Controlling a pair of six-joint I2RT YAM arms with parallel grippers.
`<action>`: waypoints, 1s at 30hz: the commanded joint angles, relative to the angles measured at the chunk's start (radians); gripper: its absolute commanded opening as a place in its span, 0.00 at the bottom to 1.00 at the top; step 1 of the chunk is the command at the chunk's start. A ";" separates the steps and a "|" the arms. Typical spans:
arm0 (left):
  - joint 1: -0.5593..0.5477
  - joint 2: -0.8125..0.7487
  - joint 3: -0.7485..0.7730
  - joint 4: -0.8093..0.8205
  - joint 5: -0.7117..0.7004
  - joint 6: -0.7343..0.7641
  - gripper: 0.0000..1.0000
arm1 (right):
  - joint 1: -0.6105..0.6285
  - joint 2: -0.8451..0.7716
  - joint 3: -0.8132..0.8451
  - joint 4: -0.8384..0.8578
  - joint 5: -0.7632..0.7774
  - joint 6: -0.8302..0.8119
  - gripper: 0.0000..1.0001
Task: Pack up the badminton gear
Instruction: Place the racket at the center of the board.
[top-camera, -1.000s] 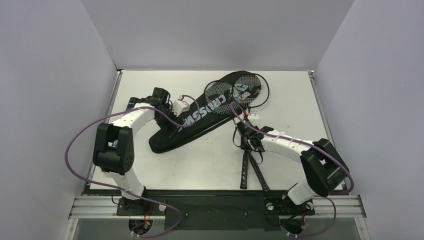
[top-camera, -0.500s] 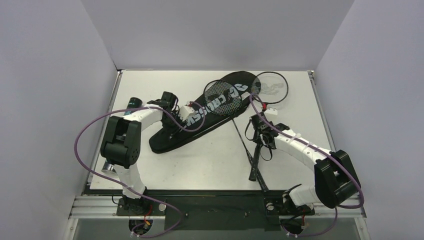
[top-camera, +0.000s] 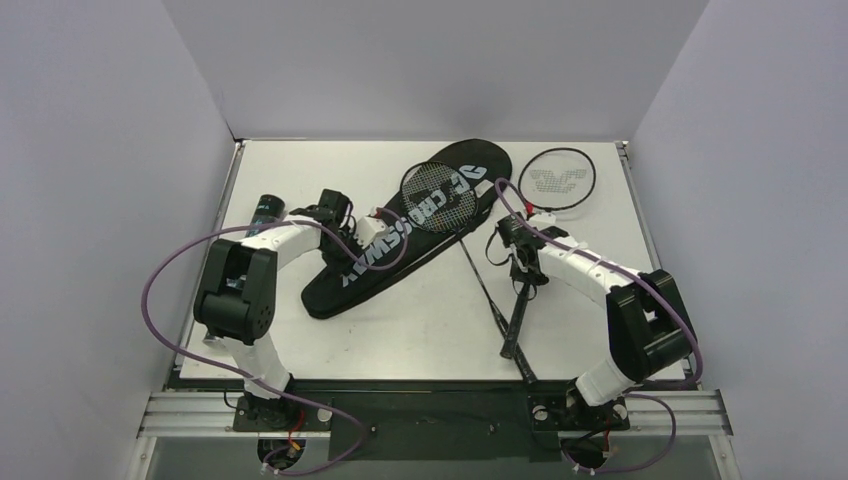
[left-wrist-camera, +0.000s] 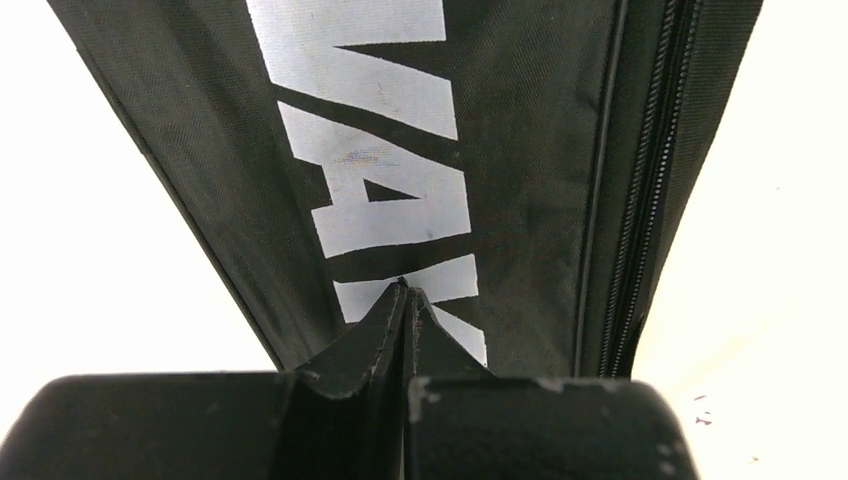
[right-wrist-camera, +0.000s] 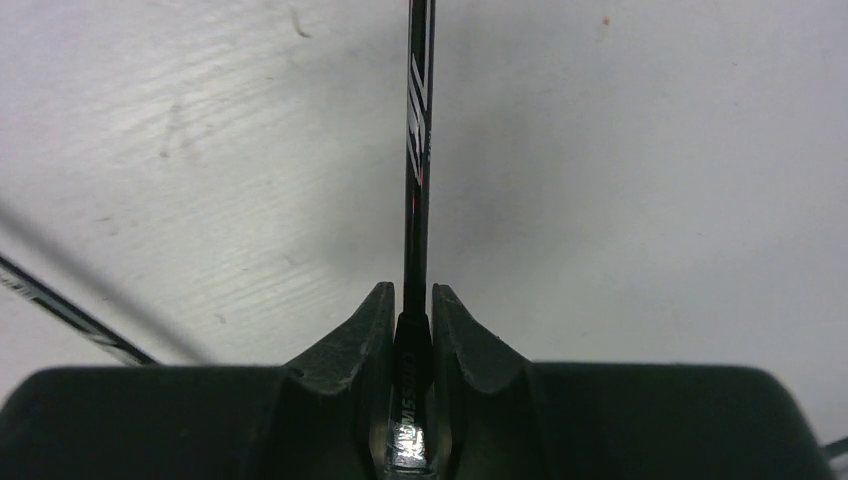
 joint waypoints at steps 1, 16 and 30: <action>-0.001 -0.047 -0.046 -0.061 0.044 -0.024 0.08 | -0.030 0.031 0.059 -0.163 0.085 -0.005 0.00; 0.000 -0.186 -0.116 -0.092 0.078 -0.072 0.05 | -0.109 -0.047 0.098 -0.254 0.185 -0.045 0.42; 0.001 -0.234 -0.078 -0.111 0.097 -0.140 0.20 | 0.100 0.088 0.225 -0.184 -0.059 -0.071 0.42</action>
